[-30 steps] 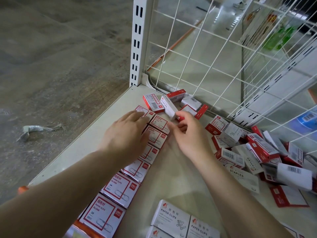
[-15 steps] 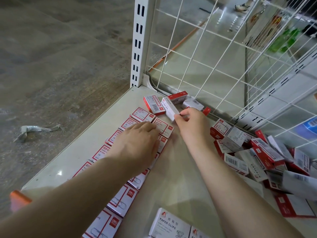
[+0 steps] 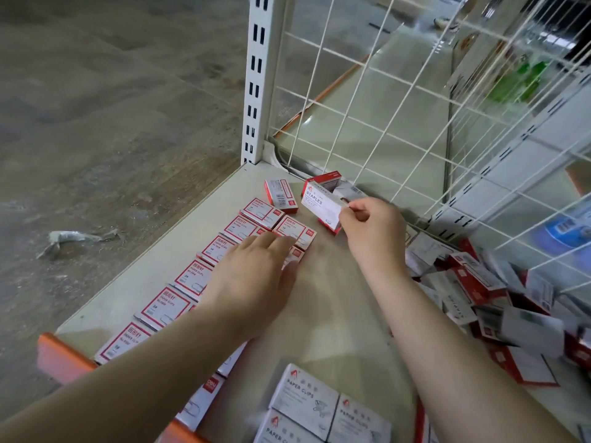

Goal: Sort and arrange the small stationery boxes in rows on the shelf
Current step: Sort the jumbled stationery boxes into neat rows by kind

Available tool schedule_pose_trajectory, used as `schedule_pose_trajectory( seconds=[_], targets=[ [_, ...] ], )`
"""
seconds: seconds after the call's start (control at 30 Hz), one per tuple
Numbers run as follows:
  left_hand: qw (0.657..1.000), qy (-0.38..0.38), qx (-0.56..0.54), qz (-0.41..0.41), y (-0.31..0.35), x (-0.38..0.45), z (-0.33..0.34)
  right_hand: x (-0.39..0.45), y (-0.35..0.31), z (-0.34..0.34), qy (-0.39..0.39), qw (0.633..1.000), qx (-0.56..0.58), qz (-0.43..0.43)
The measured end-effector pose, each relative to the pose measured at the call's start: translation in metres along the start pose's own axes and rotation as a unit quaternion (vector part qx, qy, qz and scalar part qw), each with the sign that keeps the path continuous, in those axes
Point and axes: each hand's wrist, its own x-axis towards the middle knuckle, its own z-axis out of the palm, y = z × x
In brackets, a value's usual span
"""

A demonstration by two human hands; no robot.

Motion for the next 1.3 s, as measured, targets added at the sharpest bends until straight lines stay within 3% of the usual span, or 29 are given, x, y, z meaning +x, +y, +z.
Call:
schedule_pose_trajectory(
  seconds=[0.33, 0.5, 0.77, 1.07, 1.17, 1.3],
  targets=[
    [0.992, 0.007, -0.114, -0.053, 0.034, -0.031, 0.000, -0.045, 0.013, -0.064, -0.021, 0.999, 0.038, 0.000],
    [0.974, 0.017, -0.201, -0.101, 0.054, -0.045, 0.008, -0.072, 0.024, -0.093, -0.085, 0.995, 0.043, -0.021],
    [0.949, -0.004, -0.299, -0.102, 0.076, -0.059, 0.019, -0.090, 0.034, -0.119, -0.122, 0.981, 0.145, 0.050],
    [0.933, 0.032, -0.336, -0.126, 0.084, -0.066, 0.028, -0.109, 0.045, -0.135, -0.187, 0.962, 0.177, 0.091],
    [0.935, 0.040, -0.331, -0.124, 0.084, -0.064, 0.028, -0.116, 0.044, -0.135, -0.220, 0.954, 0.190, 0.075],
    [0.940, 0.027, -0.320, -0.112, 0.085, -0.065, 0.028, -0.122, 0.050, -0.132, -0.207, 0.964, 0.159, 0.047]
  ],
)
